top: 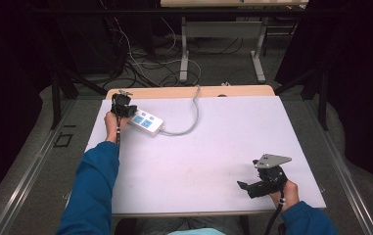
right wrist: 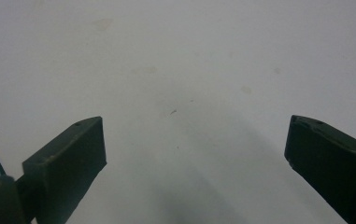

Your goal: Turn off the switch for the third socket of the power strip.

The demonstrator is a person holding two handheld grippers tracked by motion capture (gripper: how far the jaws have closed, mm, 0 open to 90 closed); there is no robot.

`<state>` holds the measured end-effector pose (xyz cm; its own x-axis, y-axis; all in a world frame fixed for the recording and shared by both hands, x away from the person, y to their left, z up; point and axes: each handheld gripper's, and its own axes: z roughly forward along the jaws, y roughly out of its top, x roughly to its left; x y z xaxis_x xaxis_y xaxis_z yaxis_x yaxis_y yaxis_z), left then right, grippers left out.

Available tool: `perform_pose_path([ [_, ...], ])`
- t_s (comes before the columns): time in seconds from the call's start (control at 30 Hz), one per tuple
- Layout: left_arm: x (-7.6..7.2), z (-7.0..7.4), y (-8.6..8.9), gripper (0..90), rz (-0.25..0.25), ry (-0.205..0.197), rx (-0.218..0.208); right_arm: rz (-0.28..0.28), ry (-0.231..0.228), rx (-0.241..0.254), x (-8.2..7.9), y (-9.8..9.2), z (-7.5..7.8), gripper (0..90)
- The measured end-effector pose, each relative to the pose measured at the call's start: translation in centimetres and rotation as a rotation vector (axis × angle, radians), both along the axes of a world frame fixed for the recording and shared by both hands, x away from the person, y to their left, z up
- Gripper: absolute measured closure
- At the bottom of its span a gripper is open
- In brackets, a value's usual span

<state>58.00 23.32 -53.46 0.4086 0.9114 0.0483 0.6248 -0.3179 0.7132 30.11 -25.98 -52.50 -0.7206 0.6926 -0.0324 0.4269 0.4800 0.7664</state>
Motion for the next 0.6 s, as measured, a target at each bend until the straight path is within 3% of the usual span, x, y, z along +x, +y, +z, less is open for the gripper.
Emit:
perform_pose_path([
  [0.6,0.0,-0.01,-0.02,90.0,0.006,0.002,-0.002,0.0,0.0,-0.001,-0.02,0.01,0.02,4.8],
])
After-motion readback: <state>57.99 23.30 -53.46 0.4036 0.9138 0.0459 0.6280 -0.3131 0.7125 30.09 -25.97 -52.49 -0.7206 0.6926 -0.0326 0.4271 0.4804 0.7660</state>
